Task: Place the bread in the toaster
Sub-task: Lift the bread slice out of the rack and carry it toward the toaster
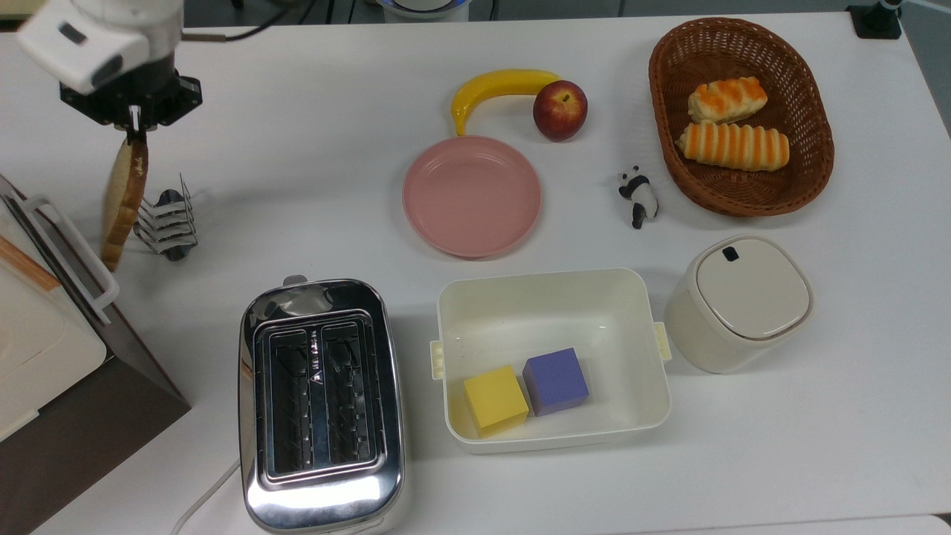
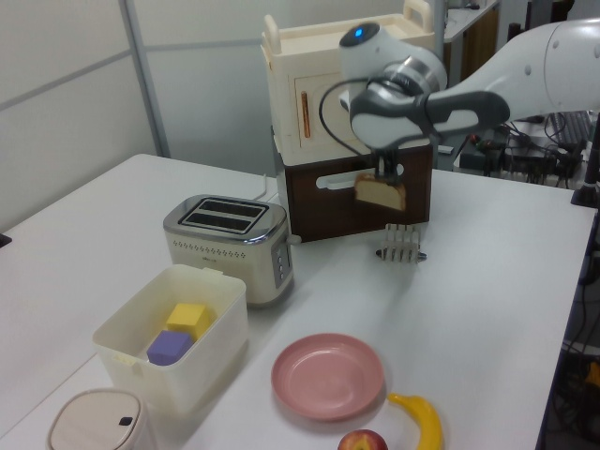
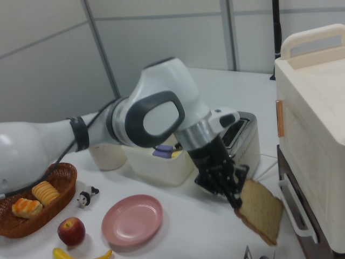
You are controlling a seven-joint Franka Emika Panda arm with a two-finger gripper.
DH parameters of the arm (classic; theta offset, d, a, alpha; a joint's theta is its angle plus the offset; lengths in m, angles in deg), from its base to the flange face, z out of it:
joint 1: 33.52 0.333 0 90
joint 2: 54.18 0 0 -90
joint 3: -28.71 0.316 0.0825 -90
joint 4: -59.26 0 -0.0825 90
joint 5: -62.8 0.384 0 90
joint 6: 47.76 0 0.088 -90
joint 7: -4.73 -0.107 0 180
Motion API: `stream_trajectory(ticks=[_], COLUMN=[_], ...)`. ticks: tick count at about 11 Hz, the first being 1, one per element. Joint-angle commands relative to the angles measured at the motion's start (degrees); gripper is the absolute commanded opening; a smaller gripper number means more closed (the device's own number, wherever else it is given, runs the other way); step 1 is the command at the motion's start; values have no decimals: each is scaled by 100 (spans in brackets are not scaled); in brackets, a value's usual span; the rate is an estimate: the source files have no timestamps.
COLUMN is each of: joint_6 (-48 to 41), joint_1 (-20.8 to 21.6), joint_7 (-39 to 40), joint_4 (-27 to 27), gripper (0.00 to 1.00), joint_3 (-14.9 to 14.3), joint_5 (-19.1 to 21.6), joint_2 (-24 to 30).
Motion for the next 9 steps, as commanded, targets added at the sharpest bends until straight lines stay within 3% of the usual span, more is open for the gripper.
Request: stream_trajectory(ticks=[1, 4, 7, 9], joint_6=[-57, -48, 13, 783], joint_1=[61, 184, 465, 728], joint_7=[47, 47, -136, -504], joint_4=[-386, -999, -1344, -1327], gripper=[0, 0, 0, 0], joint_3=[62, 53, 53, 62], joint_5=[707, 1578, 1685, 1702], joint_2=[74, 83, 83, 74])
